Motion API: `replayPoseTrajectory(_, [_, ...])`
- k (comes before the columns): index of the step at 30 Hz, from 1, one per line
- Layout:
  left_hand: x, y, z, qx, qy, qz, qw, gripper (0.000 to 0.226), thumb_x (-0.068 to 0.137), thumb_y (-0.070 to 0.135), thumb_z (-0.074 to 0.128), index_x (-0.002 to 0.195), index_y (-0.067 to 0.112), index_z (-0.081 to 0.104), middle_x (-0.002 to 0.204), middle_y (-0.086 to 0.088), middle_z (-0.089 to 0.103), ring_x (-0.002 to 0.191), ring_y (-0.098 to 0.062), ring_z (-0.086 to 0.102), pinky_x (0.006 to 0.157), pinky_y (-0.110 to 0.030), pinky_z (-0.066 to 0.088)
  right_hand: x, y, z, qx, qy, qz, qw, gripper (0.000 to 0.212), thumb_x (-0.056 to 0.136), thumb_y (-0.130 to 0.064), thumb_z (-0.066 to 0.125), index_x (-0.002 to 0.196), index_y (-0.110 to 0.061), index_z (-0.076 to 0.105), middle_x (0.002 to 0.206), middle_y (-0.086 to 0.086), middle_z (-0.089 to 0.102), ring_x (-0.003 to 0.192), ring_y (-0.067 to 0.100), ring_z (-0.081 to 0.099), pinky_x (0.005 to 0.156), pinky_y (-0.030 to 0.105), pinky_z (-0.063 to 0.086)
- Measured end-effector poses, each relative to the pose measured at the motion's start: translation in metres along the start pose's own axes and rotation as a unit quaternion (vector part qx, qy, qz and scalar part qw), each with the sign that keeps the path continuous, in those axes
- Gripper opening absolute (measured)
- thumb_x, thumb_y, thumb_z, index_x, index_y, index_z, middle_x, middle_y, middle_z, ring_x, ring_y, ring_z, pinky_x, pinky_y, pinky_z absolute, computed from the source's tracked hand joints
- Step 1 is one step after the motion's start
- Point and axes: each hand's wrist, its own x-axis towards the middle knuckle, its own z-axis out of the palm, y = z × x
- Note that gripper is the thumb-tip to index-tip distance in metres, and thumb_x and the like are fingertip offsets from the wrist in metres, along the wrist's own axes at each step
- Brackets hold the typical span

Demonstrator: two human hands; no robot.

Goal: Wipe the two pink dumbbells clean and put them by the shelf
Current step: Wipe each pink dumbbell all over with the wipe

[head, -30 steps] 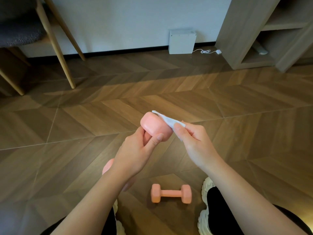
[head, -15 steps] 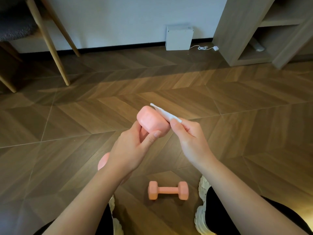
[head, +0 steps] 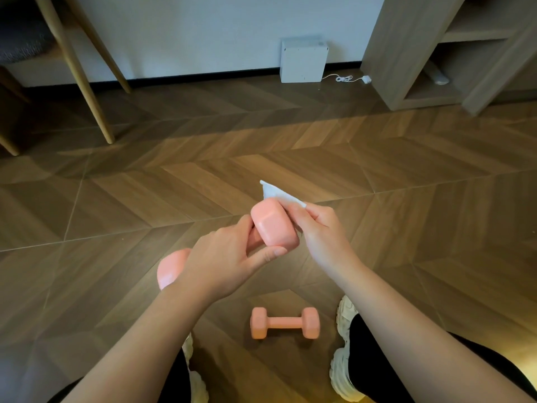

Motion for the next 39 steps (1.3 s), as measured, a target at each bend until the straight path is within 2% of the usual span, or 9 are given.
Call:
replayPoseTrajectory(3, [0.001,-0.005,-0.001,-0.008,-0.006,-0.018,1.0,0.087,0.063,0.09,0.018,0.112,0.025,0.049,0.089,0.008,0.063,0.084,-0.021,0.061,0.063,-0.035,0.04,-0.007,0.005,-0.001,0.002,-0.025,-0.028,0.999,0.044,0.092,-0.036,0.047,0.091,-0.001,0.073,0.071,0.005,0.06,0.073,0.008,0.05,0.068,0.028,0.038])
replayPoseTrajectory(9, [-0.001,-0.006,0.0,0.024,-0.016,0.004,1.0,0.083,0.066,0.091,0.019,0.112,0.028,0.047,0.083,0.013,0.056,0.081,-0.019,0.059,0.06,-0.033,0.036,-0.007,0.002,0.0,-0.021,-0.02,-0.01,1.0,0.037,0.098,-0.032,0.05,0.069,-0.021,0.072,0.054,-0.018,0.049,0.057,0.0,0.042,0.059,0.021,0.033])
replayPoseTrajectory(12, [0.0,-0.008,0.0,-0.013,-0.01,-0.025,1.0,0.075,0.067,0.089,0.022,0.104,0.027,0.046,0.083,0.01,0.059,0.081,-0.02,0.061,0.063,-0.036,0.042,-0.015,0.001,-0.003,-0.017,-0.047,-0.035,0.998,0.061,0.104,-0.015,0.046,0.052,-0.043,0.064,0.05,-0.021,0.047,0.055,-0.002,0.043,0.056,0.012,0.031])
replayPoseTrajectory(16, [0.001,-0.008,0.005,0.061,-0.006,0.004,0.998,0.084,0.065,0.089,0.017,0.109,0.025,0.048,0.091,0.007,0.064,0.086,-0.022,0.062,0.063,-0.035,0.037,-0.005,0.002,0.002,-0.007,-0.026,-0.024,0.999,0.041,0.093,-0.032,0.048,0.055,-0.029,0.061,0.055,-0.017,0.047,0.059,0.002,0.041,0.062,0.027,0.033])
replayPoseTrajectory(21, [0.003,-0.01,0.007,-0.024,-0.015,-0.043,0.999,0.077,0.067,0.09,0.023,0.099,0.024,0.048,0.083,0.008,0.062,0.081,-0.021,0.06,0.064,-0.037,0.044,-0.015,0.005,-0.002,-0.019,-0.044,-0.05,0.998,0.05,0.097,-0.028,0.047,0.049,-0.039,0.058,0.05,-0.018,0.043,0.054,0.0,0.039,0.057,0.018,0.031])
replayPoseTrajectory(24, [0.002,-0.004,0.008,-0.008,-0.007,-0.025,1.0,0.081,0.068,0.089,0.022,0.108,0.024,0.049,0.087,0.007,0.064,0.081,-0.021,0.061,0.063,-0.036,0.042,-0.005,0.004,0.0,-0.031,-0.025,-0.024,0.999,0.042,0.09,-0.037,0.046,0.05,-0.034,0.058,0.052,-0.017,0.044,0.056,0.001,0.039,0.059,0.025,0.03])
replayPoseTrajectory(29, [0.002,-0.005,0.005,0.027,-0.015,-0.027,0.999,0.078,0.07,0.087,0.022,0.106,0.023,0.049,0.089,0.006,0.063,0.083,-0.022,0.06,0.063,-0.035,0.04,-0.014,0.004,-0.003,-0.011,-0.041,-0.062,0.997,0.051,0.096,-0.025,0.046,0.051,-0.043,0.061,0.051,-0.02,0.046,0.055,-0.001,0.042,0.056,0.014,0.031])
replayPoseTrajectory(37, [0.002,-0.005,0.009,0.011,-0.033,-0.027,0.999,0.083,0.069,0.088,0.021,0.109,0.022,0.051,0.092,0.006,0.065,0.083,-0.019,0.06,0.066,-0.035,0.046,-0.019,0.007,-0.001,-0.021,-0.048,-0.049,0.997,0.031,0.094,-0.03,0.045,0.08,-0.029,0.073,0.075,-0.022,0.065,0.073,0.002,0.057,0.067,0.022,0.043])
replayPoseTrajectory(39, [0.002,-0.005,0.009,-0.004,-0.031,-0.033,0.999,0.085,0.067,0.09,0.019,0.107,0.022,0.052,0.091,0.006,0.065,0.083,-0.019,0.06,0.069,-0.037,0.049,-0.019,0.006,0.0,-0.025,-0.031,-0.037,0.999,0.035,0.092,-0.033,0.045,0.064,-0.027,0.065,0.061,-0.017,0.052,0.061,0.001,0.047,0.06,0.022,0.036])
